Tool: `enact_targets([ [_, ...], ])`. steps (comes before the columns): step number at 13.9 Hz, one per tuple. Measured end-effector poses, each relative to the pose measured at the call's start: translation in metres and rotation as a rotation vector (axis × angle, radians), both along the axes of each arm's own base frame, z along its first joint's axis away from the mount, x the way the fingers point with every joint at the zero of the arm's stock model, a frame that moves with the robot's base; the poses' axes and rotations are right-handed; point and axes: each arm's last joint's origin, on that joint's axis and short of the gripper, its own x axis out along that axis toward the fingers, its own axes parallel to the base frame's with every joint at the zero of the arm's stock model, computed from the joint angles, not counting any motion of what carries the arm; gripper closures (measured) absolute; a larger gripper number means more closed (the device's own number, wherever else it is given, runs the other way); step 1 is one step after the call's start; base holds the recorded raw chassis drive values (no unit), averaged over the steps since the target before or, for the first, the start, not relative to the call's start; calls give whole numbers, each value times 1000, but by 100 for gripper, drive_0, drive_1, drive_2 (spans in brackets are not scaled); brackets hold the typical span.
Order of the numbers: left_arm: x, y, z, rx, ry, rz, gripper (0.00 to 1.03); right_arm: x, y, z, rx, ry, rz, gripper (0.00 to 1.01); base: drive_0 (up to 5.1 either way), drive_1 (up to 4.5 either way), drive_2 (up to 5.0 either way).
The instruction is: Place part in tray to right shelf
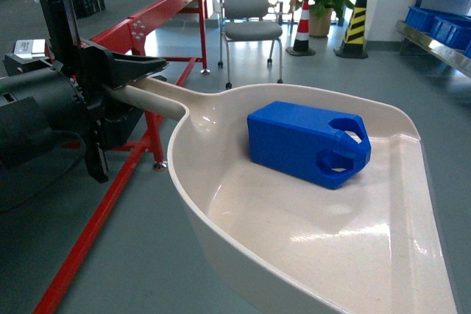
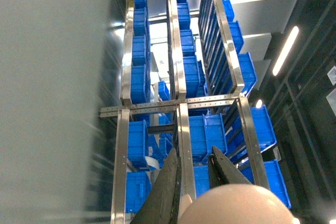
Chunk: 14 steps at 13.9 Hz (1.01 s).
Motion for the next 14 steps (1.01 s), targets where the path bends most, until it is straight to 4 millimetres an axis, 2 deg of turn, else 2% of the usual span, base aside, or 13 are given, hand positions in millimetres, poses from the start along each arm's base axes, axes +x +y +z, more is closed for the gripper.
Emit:
enact_targets([
  [14, 0, 0, 0, -1, -3, 0, 90, 0, 0, 0, 0, -2, 0, 3, 2, 422, -418],
])
